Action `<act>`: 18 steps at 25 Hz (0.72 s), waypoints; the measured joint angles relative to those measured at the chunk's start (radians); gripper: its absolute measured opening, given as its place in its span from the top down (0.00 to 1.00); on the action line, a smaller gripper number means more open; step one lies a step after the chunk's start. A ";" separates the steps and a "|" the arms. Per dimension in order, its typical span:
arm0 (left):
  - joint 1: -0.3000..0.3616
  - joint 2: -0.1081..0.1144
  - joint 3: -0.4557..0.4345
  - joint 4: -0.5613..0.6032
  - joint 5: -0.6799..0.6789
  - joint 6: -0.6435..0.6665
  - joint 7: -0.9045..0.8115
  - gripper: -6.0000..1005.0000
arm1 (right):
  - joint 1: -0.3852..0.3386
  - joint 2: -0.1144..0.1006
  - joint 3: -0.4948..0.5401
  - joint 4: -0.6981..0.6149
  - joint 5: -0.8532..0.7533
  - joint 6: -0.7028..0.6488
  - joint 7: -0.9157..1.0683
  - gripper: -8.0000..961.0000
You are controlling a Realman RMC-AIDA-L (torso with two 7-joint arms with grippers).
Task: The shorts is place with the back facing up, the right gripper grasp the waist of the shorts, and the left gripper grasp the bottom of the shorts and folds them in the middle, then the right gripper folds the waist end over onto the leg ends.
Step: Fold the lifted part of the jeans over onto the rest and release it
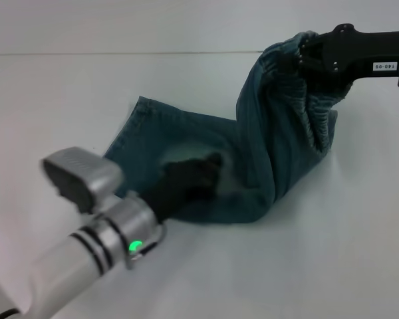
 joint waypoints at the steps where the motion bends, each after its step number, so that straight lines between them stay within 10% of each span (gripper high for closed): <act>1: 0.018 0.001 -0.011 0.020 -0.001 0.008 -0.001 0.95 | 0.006 -0.001 0.000 0.000 -0.011 0.001 0.003 0.94; 12: 0.281 -0.001 -0.088 0.444 -0.010 0.259 -0.292 0.95 | 0.174 -0.001 -0.074 0.130 -0.102 0.099 -0.040 0.94; 18: 0.341 -0.001 -0.094 0.556 -0.010 0.316 -0.395 0.96 | 0.298 0.046 -0.267 0.164 -0.134 0.197 -0.056 0.94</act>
